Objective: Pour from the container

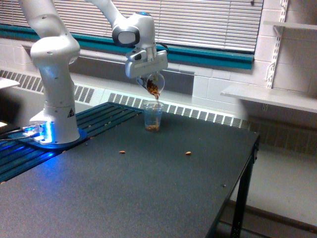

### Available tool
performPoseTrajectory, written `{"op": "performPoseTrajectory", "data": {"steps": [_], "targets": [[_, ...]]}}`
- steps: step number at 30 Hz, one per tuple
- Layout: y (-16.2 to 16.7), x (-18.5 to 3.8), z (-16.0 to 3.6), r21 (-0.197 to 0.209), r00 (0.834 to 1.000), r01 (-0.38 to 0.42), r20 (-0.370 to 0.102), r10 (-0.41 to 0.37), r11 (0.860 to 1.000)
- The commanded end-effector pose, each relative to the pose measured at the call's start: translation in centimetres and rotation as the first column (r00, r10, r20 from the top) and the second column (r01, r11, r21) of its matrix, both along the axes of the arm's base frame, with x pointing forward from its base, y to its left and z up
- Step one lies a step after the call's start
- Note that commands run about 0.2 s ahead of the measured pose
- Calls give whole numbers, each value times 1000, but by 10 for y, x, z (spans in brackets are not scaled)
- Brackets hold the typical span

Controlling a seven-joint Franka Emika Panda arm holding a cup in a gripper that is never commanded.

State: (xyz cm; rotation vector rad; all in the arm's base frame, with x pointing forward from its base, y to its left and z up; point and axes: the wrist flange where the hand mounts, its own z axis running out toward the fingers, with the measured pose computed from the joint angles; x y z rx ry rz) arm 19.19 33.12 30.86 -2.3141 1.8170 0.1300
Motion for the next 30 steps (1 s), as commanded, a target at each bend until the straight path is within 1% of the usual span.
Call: {"op": "performPoseTrajectory", "data": {"steps": [1,12,23,30], "targets": [[3,2,0,16,1000,-31,3,31,999],[4,3,-3,33,999,-33,-4,33,999],[4,5,-5,41,999,-32,-6,32,999],[3,6,-7,50,999,-29,-16,30,998]]}}
